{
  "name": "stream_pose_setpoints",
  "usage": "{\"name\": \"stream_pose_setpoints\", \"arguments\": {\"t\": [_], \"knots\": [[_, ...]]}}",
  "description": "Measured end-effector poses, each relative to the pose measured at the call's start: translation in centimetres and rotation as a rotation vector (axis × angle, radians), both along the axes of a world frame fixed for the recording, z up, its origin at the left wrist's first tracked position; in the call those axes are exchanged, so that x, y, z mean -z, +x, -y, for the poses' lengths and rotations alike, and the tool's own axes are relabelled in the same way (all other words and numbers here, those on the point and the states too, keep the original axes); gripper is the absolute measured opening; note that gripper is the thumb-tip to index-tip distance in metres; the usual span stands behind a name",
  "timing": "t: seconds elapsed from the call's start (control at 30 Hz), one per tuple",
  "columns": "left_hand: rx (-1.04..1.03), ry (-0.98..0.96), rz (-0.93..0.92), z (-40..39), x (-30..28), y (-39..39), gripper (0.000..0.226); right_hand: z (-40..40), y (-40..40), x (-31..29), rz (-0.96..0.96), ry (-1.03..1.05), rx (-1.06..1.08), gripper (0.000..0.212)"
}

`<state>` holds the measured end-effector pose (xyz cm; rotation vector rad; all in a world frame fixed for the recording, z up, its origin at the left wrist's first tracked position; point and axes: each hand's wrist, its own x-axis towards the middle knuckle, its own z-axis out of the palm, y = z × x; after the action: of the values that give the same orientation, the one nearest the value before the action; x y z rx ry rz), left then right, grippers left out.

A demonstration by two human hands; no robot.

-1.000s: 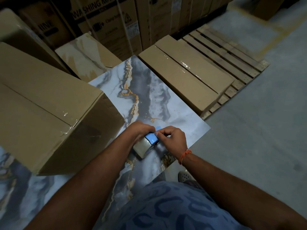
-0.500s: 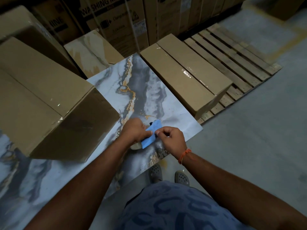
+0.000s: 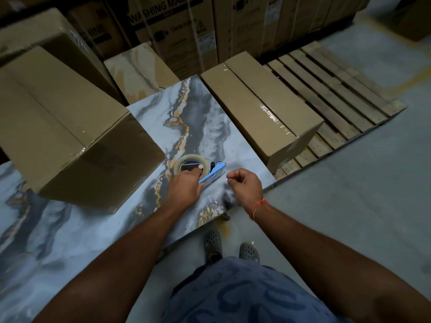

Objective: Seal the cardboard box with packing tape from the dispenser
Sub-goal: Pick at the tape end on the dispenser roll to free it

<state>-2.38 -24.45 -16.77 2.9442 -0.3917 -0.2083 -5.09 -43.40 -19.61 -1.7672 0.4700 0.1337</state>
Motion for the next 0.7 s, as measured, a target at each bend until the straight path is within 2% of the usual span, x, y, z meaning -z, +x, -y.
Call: {"name": "stream_pose_setpoints", "arguments": {"t": [0.13, 0.33, 0.57, 0.7], "knots": [[-0.03, -0.044, -0.02, -0.1, 1.3, -1.0, 0.033, 0.9, -0.2, 0.5, -0.003, -0.061, -0.015, 0.025], [-0.123, -0.099, -0.068, -0.2, 2.3, -2.1, 0.034, 1.0, -0.2, 0.7, -0.019, -0.084, -0.038, 0.018], [-0.162, -0.116, -0.115, -0.9, 2.1, -1.8, 0.047, 0.7, -0.2, 0.1, -0.014, -0.091, -0.083, 0.018], [-0.178, -0.246, -0.107, -1.6, 1.3, -2.6, 0.058, 0.5, -0.4, -0.1, 0.011, -0.101, -0.113, 0.017]]}}
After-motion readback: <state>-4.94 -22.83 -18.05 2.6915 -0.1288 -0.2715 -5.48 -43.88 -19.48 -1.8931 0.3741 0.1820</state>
